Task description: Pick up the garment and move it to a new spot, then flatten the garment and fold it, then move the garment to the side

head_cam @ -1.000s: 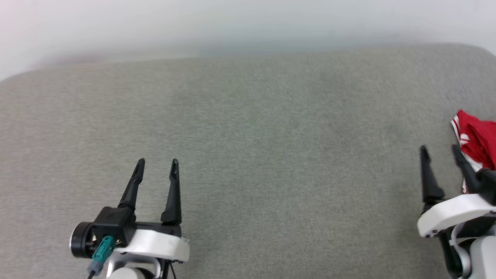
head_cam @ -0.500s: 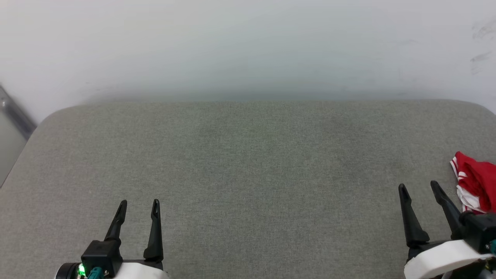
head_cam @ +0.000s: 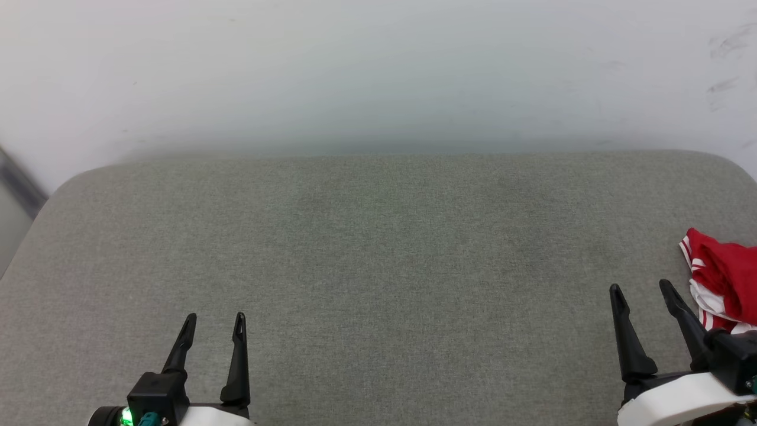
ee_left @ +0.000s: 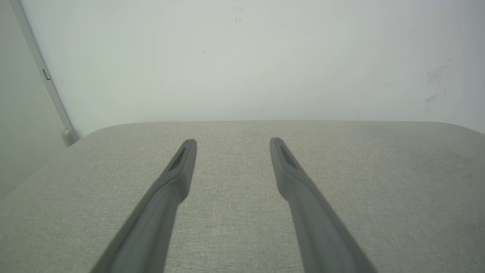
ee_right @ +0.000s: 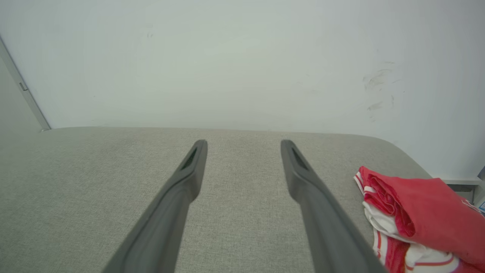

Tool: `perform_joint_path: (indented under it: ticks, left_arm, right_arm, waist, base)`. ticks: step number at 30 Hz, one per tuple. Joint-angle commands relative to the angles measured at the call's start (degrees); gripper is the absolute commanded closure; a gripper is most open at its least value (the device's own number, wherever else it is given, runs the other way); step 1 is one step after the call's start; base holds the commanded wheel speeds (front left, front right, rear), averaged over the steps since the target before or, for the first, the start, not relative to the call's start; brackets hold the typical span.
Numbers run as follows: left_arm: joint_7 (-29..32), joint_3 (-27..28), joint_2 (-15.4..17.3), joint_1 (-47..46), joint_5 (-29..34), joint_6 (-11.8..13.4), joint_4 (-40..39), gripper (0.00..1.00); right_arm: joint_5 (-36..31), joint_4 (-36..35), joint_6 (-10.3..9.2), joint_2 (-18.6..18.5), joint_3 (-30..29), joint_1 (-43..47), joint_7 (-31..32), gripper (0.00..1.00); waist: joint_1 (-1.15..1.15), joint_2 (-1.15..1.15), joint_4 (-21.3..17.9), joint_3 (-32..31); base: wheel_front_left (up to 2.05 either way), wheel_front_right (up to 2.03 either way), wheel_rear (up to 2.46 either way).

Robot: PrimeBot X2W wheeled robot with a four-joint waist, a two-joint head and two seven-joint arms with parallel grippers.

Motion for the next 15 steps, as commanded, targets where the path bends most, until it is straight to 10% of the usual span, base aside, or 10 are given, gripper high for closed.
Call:
perform_joint_path:
  ticks: [1, 8, 9, 15]
  left_arm:
    - [-0.38, 0.05, -0.24, -0.45, 0.22, -0.27, -0.01, 0.0]
    - [-0.38, -0.15, -0.55, -0.75, 0.37, -0.52, -0.02, 0.0]
    - [0.01, -0.15, -0.45, -0.21, 0.13, -0.49, 0.0, 1.0]
    - [1.18, 0.25, -0.92, -0.26, -3.8, -0.89, 1.94, 1.0]
  right_arm:
    - [-0.04, 0.01, -0.04, 0.09, 0.1, 0.35, -0.16, 0.0]
    - [0.55, 0.63, -0.04, -0.31, 0.3, -0.15, -0.25, 0.0]
    - [0.59, 0.67, 0.0, -0.15, 0.27, -0.09, -0.15, 1.0]
    - [4.62, 3.01, 0.0, 0.08, 0.27, -0.36, 0.05, 1.0]
  waist:
    - [0.01, 0.0, -0.04, 0.06]
    - [0.01, 0.0, -0.06, 0.09]
    - [0.01, 0.0, -0.06, 0.1]
    - [0.01, 0.0, -0.09, 0.15]
  base:
    - [0.0, 0.0, 0.0]
    - [0.0, 0.0, 0.0]
    - [0.0, 0.0, 0.0]
    - [0.0, 0.0, 0.0]
